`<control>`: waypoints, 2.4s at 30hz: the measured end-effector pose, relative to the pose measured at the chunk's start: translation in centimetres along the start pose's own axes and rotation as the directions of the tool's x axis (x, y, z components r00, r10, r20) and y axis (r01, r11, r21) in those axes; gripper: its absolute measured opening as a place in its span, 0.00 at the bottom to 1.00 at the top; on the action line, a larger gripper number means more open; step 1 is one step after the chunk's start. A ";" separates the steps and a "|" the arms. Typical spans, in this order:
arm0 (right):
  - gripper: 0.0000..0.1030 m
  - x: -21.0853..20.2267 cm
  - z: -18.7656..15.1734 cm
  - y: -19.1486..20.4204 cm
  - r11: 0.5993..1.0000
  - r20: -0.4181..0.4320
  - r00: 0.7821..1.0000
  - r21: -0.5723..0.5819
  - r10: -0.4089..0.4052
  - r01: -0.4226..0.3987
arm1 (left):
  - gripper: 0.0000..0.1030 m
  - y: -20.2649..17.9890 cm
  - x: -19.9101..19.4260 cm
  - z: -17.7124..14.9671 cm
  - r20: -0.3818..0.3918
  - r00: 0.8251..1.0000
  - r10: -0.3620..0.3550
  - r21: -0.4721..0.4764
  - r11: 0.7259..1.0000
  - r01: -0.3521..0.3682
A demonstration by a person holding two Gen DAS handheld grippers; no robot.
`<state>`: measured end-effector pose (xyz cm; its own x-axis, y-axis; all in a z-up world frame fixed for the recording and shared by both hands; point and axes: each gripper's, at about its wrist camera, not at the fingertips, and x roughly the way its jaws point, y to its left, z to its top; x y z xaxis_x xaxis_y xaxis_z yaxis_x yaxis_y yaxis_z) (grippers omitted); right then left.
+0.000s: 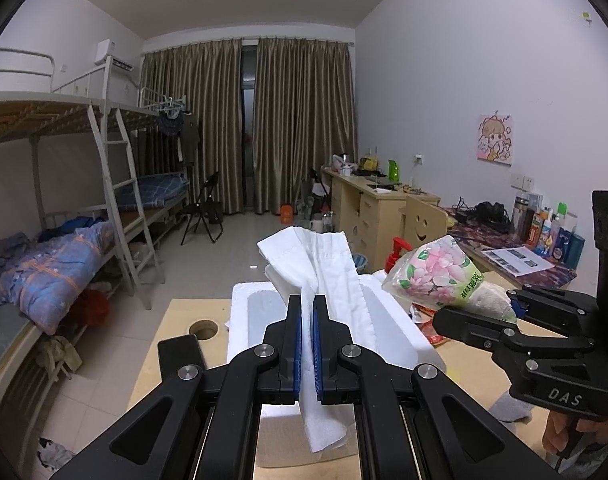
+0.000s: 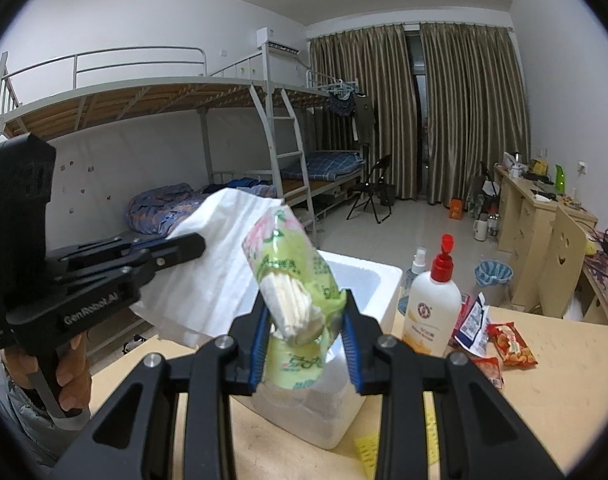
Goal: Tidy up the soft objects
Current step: 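Carry the white tissue and tissue pack with both grippers to the foam box, then open the left gripper to drop the white tissue into the foam box, then lower the tissue pack into the foam box and open the right gripper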
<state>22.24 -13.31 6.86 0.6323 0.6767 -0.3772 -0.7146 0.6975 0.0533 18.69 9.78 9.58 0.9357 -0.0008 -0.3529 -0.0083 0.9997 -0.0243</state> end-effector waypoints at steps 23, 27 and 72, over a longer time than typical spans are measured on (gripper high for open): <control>0.36 2.4 0.1 -1.3 0.999 -0.049 0.998 0.016 -0.041 0.041 | 0.06 1.9 7.5 -0.3 -0.087 0.996 -0.031 -0.002 1.000 0.031; 0.36 2.2 0.2 -1.4 0.999 -0.041 0.998 0.023 -0.047 0.048 | 0.25 2.0 7.2 -0.2 -0.073 0.996 -0.057 -0.007 0.998 0.057; 0.38 7.2 1.5 0.7 1.000 -0.087 0.996 -0.022 -0.007 0.005 | 1.00 5.8 0.3 -0.8 0.047 0.995 0.084 -0.051 0.995 -0.081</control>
<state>26.79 -7.61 5.54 0.6089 0.6489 -0.4562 -0.7178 0.6955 0.0312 18.65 15.57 8.57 0.9472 0.0842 -0.3093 -0.1023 0.9938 -0.0428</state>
